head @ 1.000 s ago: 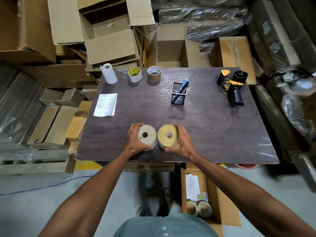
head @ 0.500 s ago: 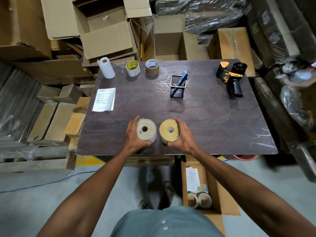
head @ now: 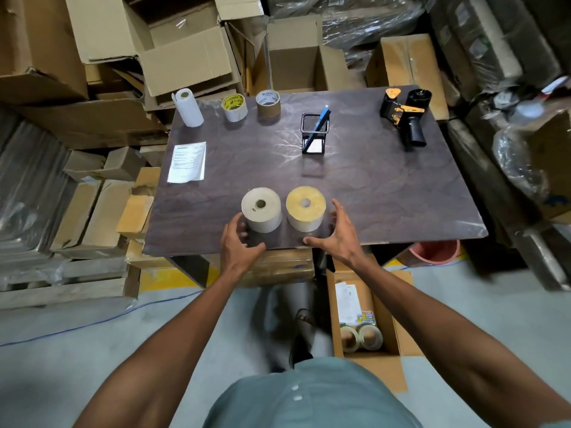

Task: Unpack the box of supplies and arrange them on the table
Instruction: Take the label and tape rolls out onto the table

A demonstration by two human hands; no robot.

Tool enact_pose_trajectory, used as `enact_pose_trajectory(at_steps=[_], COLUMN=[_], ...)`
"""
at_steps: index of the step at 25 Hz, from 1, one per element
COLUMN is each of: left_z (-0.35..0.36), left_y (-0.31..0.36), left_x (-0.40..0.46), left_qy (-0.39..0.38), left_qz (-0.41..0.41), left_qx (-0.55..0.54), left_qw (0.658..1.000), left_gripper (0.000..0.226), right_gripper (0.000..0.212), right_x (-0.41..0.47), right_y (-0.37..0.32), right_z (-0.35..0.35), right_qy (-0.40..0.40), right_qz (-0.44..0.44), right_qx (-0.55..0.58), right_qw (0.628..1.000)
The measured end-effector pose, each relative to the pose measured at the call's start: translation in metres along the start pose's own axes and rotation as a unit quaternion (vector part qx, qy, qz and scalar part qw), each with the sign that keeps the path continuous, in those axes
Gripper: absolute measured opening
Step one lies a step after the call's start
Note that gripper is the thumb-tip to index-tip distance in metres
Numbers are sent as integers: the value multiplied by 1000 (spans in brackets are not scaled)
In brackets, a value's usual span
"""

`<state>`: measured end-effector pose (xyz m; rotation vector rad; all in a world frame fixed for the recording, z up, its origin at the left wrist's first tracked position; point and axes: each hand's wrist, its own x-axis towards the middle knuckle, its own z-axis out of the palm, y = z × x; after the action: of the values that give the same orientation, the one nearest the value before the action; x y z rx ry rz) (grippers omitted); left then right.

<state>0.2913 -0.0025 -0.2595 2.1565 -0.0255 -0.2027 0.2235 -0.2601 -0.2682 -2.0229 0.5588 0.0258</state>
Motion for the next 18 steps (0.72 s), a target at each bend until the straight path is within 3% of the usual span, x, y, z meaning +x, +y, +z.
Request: enact_pose_trajectory(at_steps=[3, 6, 14, 18], left_z=[9, 15, 51, 83], left_y=[2, -3, -18, -12], left_x=[-30, -63, -166, -200], left_qy=[4, -31, -166, -213], left_qz=[-11, -25, -45, -19], left_qx=[-24, -43, -12, 13], left_qw=[1000, 998, 985, 977], left_gripper=[59, 36, 23, 23], right_gripper=[110, 72, 33, 35], right_x=[-28, -67, -189, -224], right_y=[7, 8, 66, 110], right_z=[3, 10, 6, -11], right_qy=[33, 48, 66, 74], right_qz=[21, 31, 99, 148], right_qx=[15, 17, 42, 36], right_qw=[999, 998, 992, 986])
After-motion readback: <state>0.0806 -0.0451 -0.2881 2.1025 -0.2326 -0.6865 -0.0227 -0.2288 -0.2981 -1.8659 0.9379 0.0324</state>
